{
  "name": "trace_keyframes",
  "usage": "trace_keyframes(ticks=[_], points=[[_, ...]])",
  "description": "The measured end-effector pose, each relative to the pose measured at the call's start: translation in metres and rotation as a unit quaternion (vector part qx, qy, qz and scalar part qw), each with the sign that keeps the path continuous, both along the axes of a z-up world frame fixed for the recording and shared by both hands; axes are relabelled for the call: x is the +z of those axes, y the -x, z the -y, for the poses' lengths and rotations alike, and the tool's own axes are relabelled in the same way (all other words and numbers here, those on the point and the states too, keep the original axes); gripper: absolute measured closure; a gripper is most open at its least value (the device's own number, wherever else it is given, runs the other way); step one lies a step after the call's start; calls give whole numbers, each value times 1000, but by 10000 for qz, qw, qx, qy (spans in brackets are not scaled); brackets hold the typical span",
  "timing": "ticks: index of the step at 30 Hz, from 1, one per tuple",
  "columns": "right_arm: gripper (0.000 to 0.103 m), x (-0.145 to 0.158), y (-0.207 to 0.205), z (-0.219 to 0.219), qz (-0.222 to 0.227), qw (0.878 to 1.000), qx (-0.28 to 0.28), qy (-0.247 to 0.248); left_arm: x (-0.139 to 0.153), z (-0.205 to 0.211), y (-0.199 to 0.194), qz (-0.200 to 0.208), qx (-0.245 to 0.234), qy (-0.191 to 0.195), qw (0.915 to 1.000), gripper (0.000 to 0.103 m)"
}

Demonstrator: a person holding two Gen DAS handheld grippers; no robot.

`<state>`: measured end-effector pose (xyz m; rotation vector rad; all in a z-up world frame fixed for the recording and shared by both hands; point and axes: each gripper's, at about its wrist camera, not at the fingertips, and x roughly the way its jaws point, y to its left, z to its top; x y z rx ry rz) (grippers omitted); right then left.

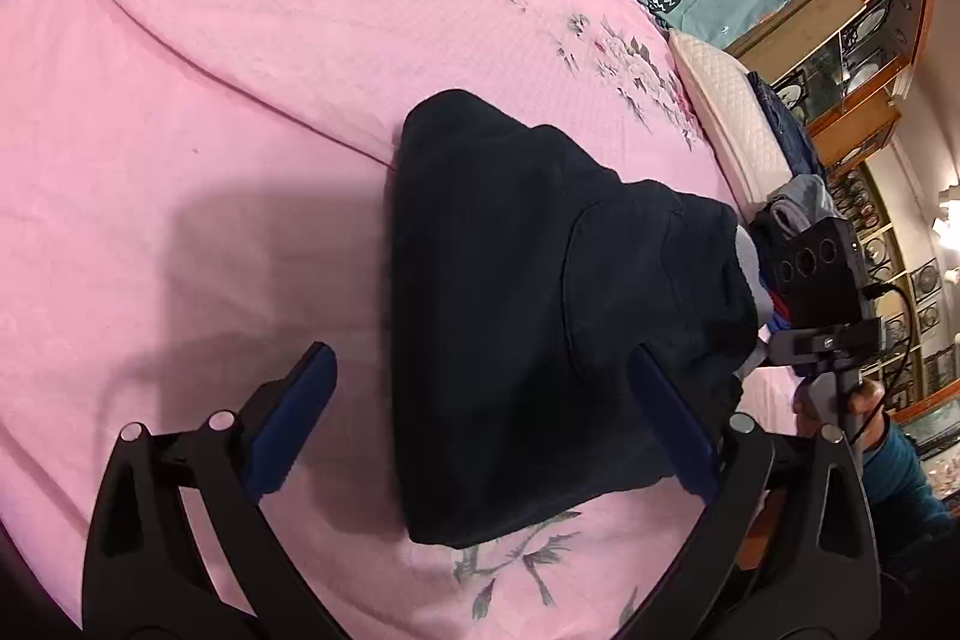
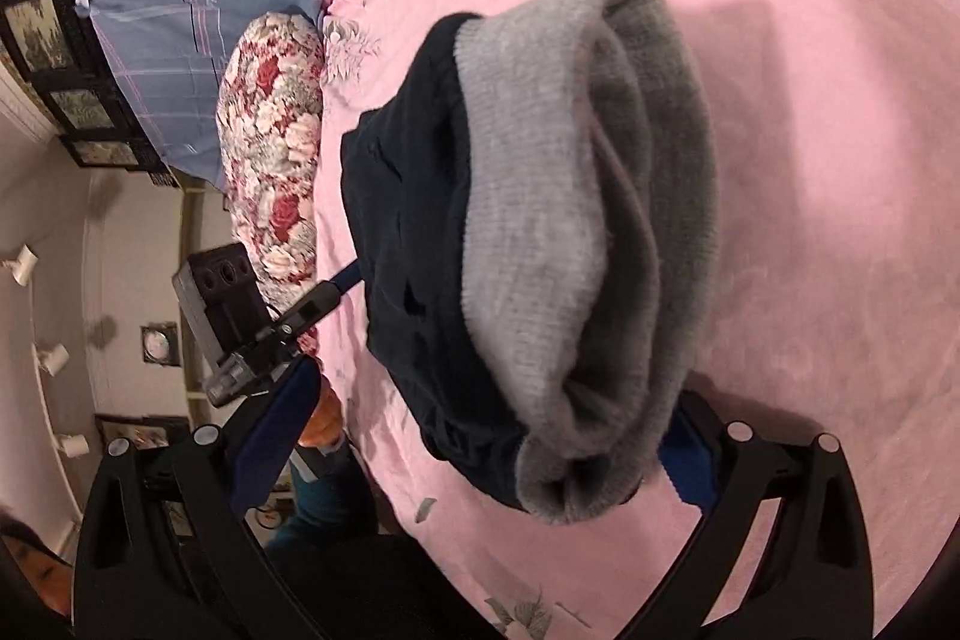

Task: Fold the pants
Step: 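Grasp the folded pants bundle with the right tool and lift it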

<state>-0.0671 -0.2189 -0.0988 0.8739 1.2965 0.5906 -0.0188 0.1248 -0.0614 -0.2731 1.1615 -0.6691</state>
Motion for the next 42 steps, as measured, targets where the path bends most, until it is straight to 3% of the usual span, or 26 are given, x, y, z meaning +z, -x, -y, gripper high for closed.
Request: trace_keyframes(ticks=[5,6,7,9,11,14,26,29,30,37,39,42], points=[[1,3,-9,-11,170,9998,-14,74,-10,2,-4,-226,-32,101,9997,4],[7,3,-7,-11,246,9996,51,102,-10,2,-4,-243,-74,127,9996,4],[13,4,-4,-9,341,9992,92,161,-10,3,-4,-265,-89,171,9995,4],[53,0,1,1,360,9988,60,313,-11,5,-6,-270,-91,203,9994,2],[65,-9,4,11,282,9995,-38,138,-13,9,-8,-300,-121,234,9992,2],[66,-9,7,12,504,9985,33,219,-13,20,-10,-240,-211,201,9993,2],[68,-11,5,8,577,9982,78,129,-15,46,-10,6,-493,357,9981,4],[68,-11,5,8,597,9981,72,151,-14,45,-7,168,-410,149,9989,34],[68,-11,5,8,602,9980,64,151,-15,43,-6,157,-435,241,9986,52],[66,-7,8,5,804,9964,-4,284,-1,40,2,411,-299,327,9982,72],[66,-3,9,4,847,9959,-35,321,10,39,2,507,-257,332,9978,86],[66,12,7,1,1010,9939,17,436,33,39,-1,689,-264,227,9970,86]])
